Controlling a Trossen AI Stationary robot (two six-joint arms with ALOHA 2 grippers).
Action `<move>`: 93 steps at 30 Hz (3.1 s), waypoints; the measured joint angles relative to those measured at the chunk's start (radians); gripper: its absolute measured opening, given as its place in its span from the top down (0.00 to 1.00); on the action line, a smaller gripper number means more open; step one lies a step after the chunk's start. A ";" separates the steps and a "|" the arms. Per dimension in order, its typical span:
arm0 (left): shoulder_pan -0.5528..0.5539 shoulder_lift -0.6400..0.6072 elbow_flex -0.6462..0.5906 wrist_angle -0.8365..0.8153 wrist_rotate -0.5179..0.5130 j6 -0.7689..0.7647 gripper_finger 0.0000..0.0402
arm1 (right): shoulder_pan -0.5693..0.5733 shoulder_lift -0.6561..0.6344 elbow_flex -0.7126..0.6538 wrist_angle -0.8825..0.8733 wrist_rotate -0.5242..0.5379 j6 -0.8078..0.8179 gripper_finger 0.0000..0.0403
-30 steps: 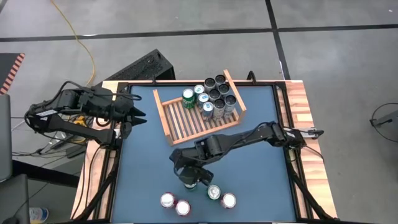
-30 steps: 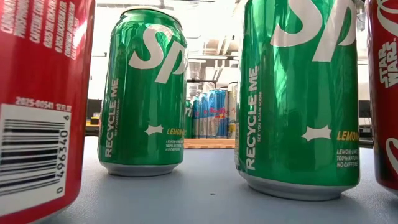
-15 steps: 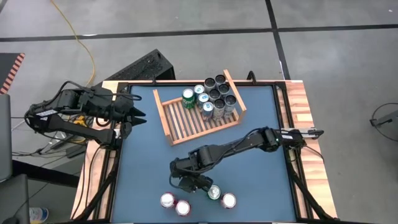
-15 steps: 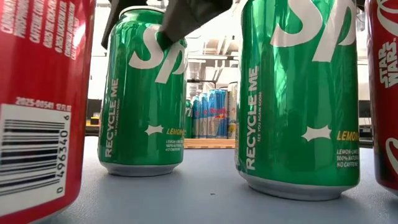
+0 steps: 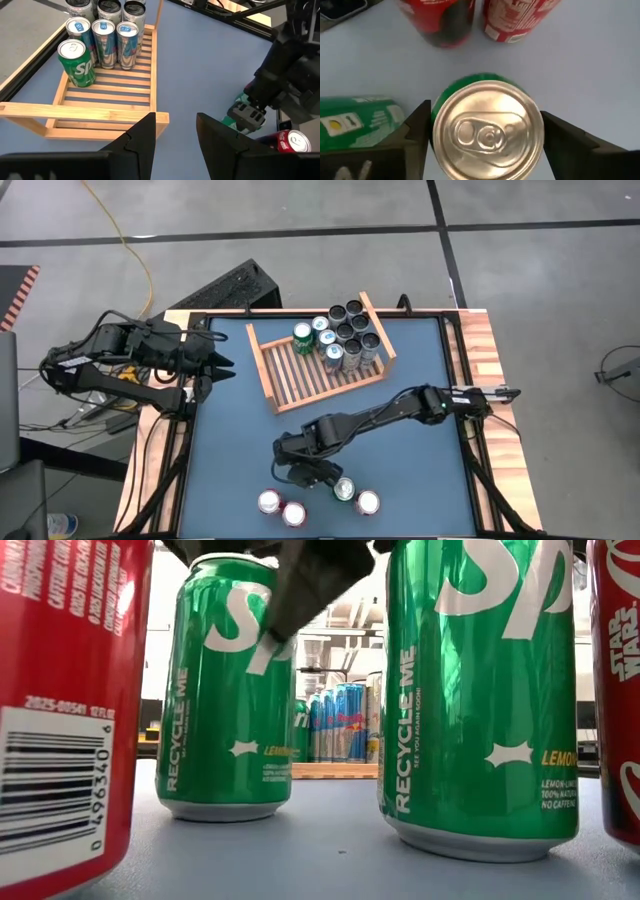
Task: Place canned beverage on shelf
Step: Put the green soda can on the shelf aligned with the other green soda can
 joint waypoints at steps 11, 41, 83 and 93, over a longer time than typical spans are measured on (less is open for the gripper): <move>0.000 0.000 0.000 0.000 -0.001 -0.012 0.68 | -0.020 0.021 0.003 0.013 0.003 0.215 0.51; 0.000 0.000 0.000 0.000 -0.022 -0.002 0.68 | -0.206 -0.095 0.015 -0.128 0.140 0.533 0.50; 0.000 0.000 0.000 0.000 -0.158 0.009 0.68 | -0.494 -0.135 -0.119 0.028 0.447 0.837 0.51; 0.000 0.000 0.000 0.000 -0.158 0.012 0.68 | -0.529 -0.135 -0.167 0.039 0.447 0.837 0.51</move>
